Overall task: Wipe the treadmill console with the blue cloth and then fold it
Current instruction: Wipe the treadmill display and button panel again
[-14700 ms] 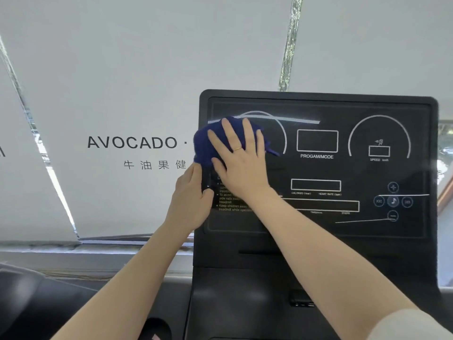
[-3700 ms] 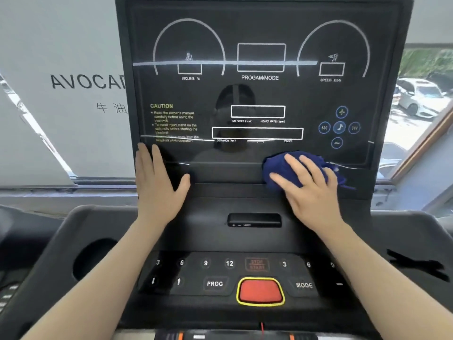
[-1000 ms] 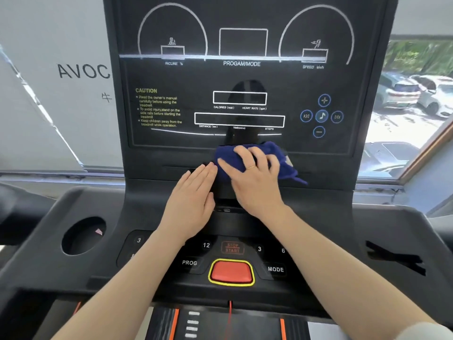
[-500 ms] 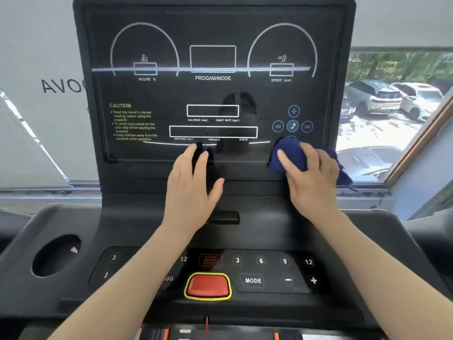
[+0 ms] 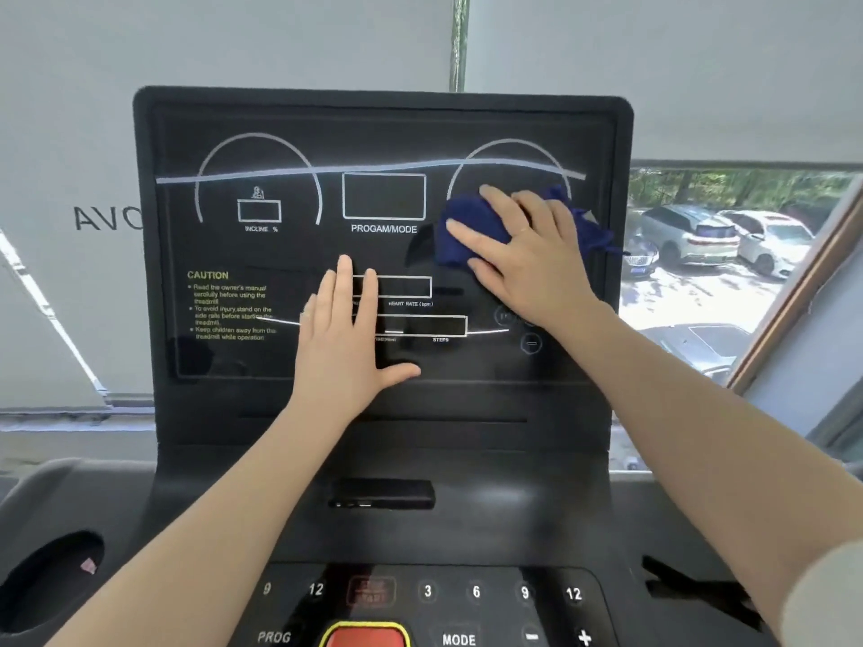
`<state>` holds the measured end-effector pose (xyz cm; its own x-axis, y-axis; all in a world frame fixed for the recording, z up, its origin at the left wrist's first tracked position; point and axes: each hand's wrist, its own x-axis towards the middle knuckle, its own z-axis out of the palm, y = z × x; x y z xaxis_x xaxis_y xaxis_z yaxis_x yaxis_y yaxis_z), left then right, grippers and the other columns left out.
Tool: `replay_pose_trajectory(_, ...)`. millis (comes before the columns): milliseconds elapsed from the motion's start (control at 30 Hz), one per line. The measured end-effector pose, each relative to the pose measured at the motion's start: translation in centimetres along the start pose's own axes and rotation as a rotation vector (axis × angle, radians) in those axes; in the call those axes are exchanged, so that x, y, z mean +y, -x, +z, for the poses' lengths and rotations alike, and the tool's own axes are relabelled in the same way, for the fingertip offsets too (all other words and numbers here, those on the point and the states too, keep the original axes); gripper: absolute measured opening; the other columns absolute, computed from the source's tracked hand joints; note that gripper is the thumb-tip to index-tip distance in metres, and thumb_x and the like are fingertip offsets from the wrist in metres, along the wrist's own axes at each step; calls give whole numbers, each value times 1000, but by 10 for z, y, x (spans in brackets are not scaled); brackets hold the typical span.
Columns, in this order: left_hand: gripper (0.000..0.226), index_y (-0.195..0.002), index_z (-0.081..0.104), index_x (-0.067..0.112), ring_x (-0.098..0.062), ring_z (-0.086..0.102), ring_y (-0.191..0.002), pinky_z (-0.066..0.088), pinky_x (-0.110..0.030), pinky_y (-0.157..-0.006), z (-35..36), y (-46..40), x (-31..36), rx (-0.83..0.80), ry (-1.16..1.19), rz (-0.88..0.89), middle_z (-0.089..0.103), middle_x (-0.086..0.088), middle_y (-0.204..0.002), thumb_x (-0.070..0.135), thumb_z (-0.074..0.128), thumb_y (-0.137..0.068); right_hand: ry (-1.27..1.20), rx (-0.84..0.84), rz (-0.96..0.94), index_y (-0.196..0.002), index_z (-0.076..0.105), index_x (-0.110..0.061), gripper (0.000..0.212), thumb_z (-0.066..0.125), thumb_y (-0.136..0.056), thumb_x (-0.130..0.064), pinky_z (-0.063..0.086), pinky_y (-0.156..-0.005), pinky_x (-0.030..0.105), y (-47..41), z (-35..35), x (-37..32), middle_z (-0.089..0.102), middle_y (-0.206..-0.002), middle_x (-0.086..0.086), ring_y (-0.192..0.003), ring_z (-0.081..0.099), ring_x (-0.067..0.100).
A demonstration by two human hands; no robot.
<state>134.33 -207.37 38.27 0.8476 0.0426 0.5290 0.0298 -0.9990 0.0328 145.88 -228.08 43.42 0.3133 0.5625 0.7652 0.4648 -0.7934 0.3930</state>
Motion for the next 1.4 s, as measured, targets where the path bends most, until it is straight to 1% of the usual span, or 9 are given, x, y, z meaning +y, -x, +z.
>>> replay_pose_trajectory(267, 118, -149, 6, 9, -33, 5, -143, 11, -41, -115, -8, -1, 5, -20, -13, -6, -2, -17, -156, 69, 63, -64, -51, -37, 333, -136, 45, -34, 43, 39, -94, -30, 22, -96, 46, -62, -9, 16, 35, -146, 14, -128, 28, 38)
replay_pose_trajectory(400, 118, -148, 11, 9, -33, 8, -142, 14, -42, -114, -9, 0, 6, -18, -1, -16, 2, -18, -156, 66, 67, -62, -66, 114, 167, -122, 60, -27, 41, 53, -82, -21, 29, -86, 43, -25, -1, -17, 54, -126, 16, -113, 33, 31)
replay_pose_trajectory(567, 118, -149, 5, 10, -32, 3, -143, 9, -40, -115, -10, -1, 9, -43, -18, -32, -4, -17, -156, 66, 66, -65, -111, 83, -73, -121, 63, -30, 38, 54, -85, -20, 31, -89, 44, 6, 2, -11, 57, -126, 10, -114, 40, 33)
replay_pose_trajectory(700, 118, -148, -2, 10, -30, -3, -143, 6, -39, -115, -14, -1, 11, -90, -30, -50, -11, -15, -155, 67, 62, -68, -91, 103, 140, -120, 63, -33, 36, 56, -87, -20, 34, -92, 51, -26, -1, 35, 56, -130, 8, -124, 40, 39)
replay_pose_trajectory(833, 117, -149, -3, 12, -29, -4, -144, 9, -40, -115, -14, 0, 12, -89, -19, -62, -12, -13, -156, 67, 61, -68, -105, 66, 324, -125, 58, -35, 39, 49, -94, -13, 25, -101, 57, -38, -9, 74, 49, -140, 9, -133, 34, 41)
replay_pose_trajectory(967, 116, -149, 0, 13, -28, -3, -144, 11, -43, -115, -14, 1, 14, -72, 32, -74, -10, -12, -156, 63, 66, -68, -122, 119, 357, -124, 60, -31, 40, 51, -90, -12, 25, -100, 54, -14, -6, 52, 49, -139, 9, -129, 39, 38)
replay_pose_trajectory(1167, 117, -149, -3, 15, -26, -7, -144, 6, -40, -115, -11, 0, 13, -71, 42, -78, -14, -10, -156, 65, 64, -68, -101, 91, 182, -124, 61, -29, 43, 49, -85, -16, 25, -98, 48, 58, -8, 21, 50, -138, 8, -127, 35, 33)
replay_pose_trajectory(1300, 117, -149, 3, 13, -28, -3, -144, 7, -40, -115, -9, 0, 10, -42, 65, -59, -9, -12, -156, 63, 68, -65, -133, 58, 417, -128, 57, -30, 47, 47, -84, -17, 23, -95, 50, 25, -9, 5, 45, -139, 12, -129, 29, 35)
replay_pose_trajectory(1400, 118, -149, 10, 12, -30, 3, -144, 12, -43, -114, -8, 0, 8, -25, 73, -47, -2, -13, -156, 63, 71, -62, -176, -16, 576, -139, 43, -31, 55, 49, -87, -15, 18, -98, 54, -10, -11, -19, 33, -147, 16, -134, 20, 34)
